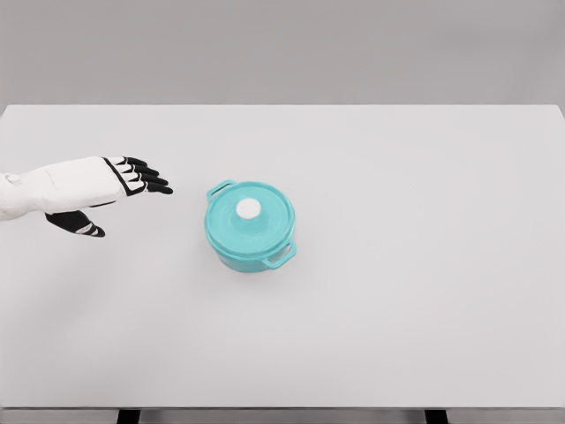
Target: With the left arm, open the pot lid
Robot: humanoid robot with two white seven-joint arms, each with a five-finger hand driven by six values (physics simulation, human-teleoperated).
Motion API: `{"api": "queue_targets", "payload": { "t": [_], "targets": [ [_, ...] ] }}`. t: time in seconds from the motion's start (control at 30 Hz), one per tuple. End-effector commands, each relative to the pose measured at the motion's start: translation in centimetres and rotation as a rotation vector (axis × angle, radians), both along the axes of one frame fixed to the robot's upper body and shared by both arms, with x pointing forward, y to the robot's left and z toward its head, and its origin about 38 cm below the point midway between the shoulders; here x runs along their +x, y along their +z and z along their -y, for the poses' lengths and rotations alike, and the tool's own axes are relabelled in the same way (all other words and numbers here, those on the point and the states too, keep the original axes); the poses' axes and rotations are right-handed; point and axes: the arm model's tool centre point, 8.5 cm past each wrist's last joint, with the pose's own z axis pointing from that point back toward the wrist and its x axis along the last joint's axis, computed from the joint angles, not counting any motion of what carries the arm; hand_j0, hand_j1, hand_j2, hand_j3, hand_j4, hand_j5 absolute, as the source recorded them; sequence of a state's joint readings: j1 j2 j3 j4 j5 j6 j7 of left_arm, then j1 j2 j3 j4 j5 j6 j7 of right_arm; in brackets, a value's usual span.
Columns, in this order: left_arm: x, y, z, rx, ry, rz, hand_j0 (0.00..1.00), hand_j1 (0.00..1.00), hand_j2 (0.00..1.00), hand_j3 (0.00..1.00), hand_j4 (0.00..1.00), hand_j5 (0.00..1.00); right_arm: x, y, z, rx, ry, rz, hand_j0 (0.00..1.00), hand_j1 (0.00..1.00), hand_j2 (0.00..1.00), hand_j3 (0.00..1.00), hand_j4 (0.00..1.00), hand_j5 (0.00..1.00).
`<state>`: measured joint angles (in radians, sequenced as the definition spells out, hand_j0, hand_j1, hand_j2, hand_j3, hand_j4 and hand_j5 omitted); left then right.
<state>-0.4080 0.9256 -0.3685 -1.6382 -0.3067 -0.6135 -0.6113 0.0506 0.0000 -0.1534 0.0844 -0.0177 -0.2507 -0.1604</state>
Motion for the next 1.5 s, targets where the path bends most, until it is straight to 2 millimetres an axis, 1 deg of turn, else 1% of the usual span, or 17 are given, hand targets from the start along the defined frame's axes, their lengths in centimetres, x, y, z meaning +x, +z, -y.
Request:
{"api": "queue_targets", "payload": {
  "t": [0.0, 0.13, 0.2, 0.23, 0.27, 0.3, 0.33, 0.4, 0.53, 0.63, 0.77, 0.83, 0.97, 1.1, 1.2, 1.33, 1.47],
  "targets": [
    [0.0, 0.1, 0.0, -0.004, 0.003, -0.001, 1.0, 1.0, 1.0, 1.0, 1.0, 1.0, 0.0, 0.0, 0.0, -0.006, 0.001, -0.002, 1.0, 1.0, 1.0, 1.0, 1.0, 1.0],
    [0.0, 0.1, -0.1, 0.001, 0.004, 0.002, 1.0, 1.0, 1.0, 1.0, 1.0, 1.0, 0.0, 0.0, 0.1, -0.013, -0.001, 0.0, 1.0, 1.0, 1.0, 1.0, 1.0, 1.0],
    [0.7, 1.5, 0.0, 0.011, 0.002, 0.042, 1.0, 1.0, 1.0, 1.0, 1.0, 1.0, 0.2, 0.0, 0.1, -0.009, -0.004, 0.006, 1.0, 1.0, 1.0, 1.0, 1.0, 1.0],
    [1.3, 3.1, 0.4, -0.001, -0.007, 0.08, 1.0, 1.0, 1.0, 1.0, 1.0, 1.0, 0.1, 0.0, 0.1, -0.009, -0.005, 0.003, 1.0, 1.0, 1.0, 1.0, 1.0, 1.0],
    [1.3, 3.2, 0.7, -0.025, -0.012, 0.076, 1.0, 1.0, 1.0, 1.0, 1.0, 1.0, 0.1, 0.0, 0.1, -0.009, -0.006, 0.003, 1.0, 1.0, 1.0, 1.0, 1.0, 1.0],
    [1.5, 2.9, 1.3, -0.128, -0.021, 0.036, 1.0, 1.0, 1.0, 1.0, 1.0, 1.0, 0.1, 0.0, 0.1, -0.009, -0.006, 0.005, 1.0, 1.0, 1.0, 1.0, 1.0, 1.0],
    [1.5, 2.4, 1.7, -0.166, -0.028, 0.011, 1.0, 1.0, 1.0, 1.0, 1.0, 1.0, 0.1, 0.0, 0.1, -0.009, -0.004, 0.005, 1.0, 1.0, 1.0, 1.0, 1.0, 1.0],
    [1.6, 2.5, 2.8, -0.137, -0.069, 0.001, 1.0, 1.0, 1.0, 1.0, 1.0, 1.0, 0.1, 0.0, 0.1, -0.007, -0.006, 0.003, 1.0, 1.0, 1.0, 1.0, 1.0, 1.0],
    [2.1, 2.2, 3.4, -0.026, -0.08, 0.041, 1.0, 1.0, 1.0, 1.0, 1.0, 1.0, 0.1, 0.0, 0.1, -0.007, -0.006, 0.003, 1.0, 1.0, 1.0, 1.0, 1.0, 1.0],
    [2.5, 3.1, 4.3, -0.035, -0.097, 0.07, 1.0, 1.0, 1.0, 1.0, 1.0, 1.0, 0.1, 0.0, 0.1, -0.009, -0.006, 0.003, 1.0, 1.0, 1.0, 1.0, 1.0, 1.0],
    [2.3, 2.0, 7.7, -0.045, -0.169, 0.072, 1.0, 1.0, 1.0, 1.0, 1.0, 1.0, 0.1, 0.0, 0.1, -0.007, -0.006, 0.003, 1.0, 1.0, 1.0, 1.0, 1.0, 1.0],
    [1.7, 2.4, 8.6, -0.048, -0.2, 0.085, 1.0, 1.0, 1.0, 1.0, 1.0, 1.0, 0.1, 0.0, 0.1, -0.007, -0.006, 0.003, 1.0, 1.0, 1.0, 1.0, 1.0, 1.0],
    [1.5, 2.3, 9.1, -0.042, -0.22, 0.084, 1.0, 1.0, 1.0, 1.0, 1.0, 1.0, 0.1, 0.0, 0.1, -0.007, -0.004, 0.002, 1.0, 1.0, 1.0, 1.0, 1.0, 1.0],
    [1.5, 2.1, 11.6, -0.029, -0.286, 0.077, 1.0, 1.0, 1.0, 1.0, 1.0, 1.0, 0.1, 0.0, 0.1, -0.007, -0.004, 0.003, 1.0, 1.0, 1.0, 1.0, 1.0, 1.0],
    [1.4, 1.9, 12.7, -0.026, -0.316, 0.07, 1.0, 1.0, 1.0, 1.0, 1.0, 1.0, 0.1, 0.0, 0.1, -0.007, -0.006, 0.003, 1.0, 1.0, 1.0, 1.0, 1.0, 1.0],
    [1.0, 2.2, 13.5, -0.035, -0.341, 0.082, 1.0, 1.0, 1.0, 1.0, 1.0, 1.0, 0.1, 0.0, 0.1, -0.007, -0.004, 0.003, 1.0, 1.0, 1.0, 1.0, 1.0, 1.0],
    [0.8, 1.8, 13.9, -0.028, -0.355, 0.07, 1.0, 1.0, 1.0, 1.0, 1.0, 1.0, 0.1, 0.0, 0.1, -0.008, -0.006, 0.005, 1.0, 1.0, 1.0, 1.0, 1.0, 1.0]
  ]
}}
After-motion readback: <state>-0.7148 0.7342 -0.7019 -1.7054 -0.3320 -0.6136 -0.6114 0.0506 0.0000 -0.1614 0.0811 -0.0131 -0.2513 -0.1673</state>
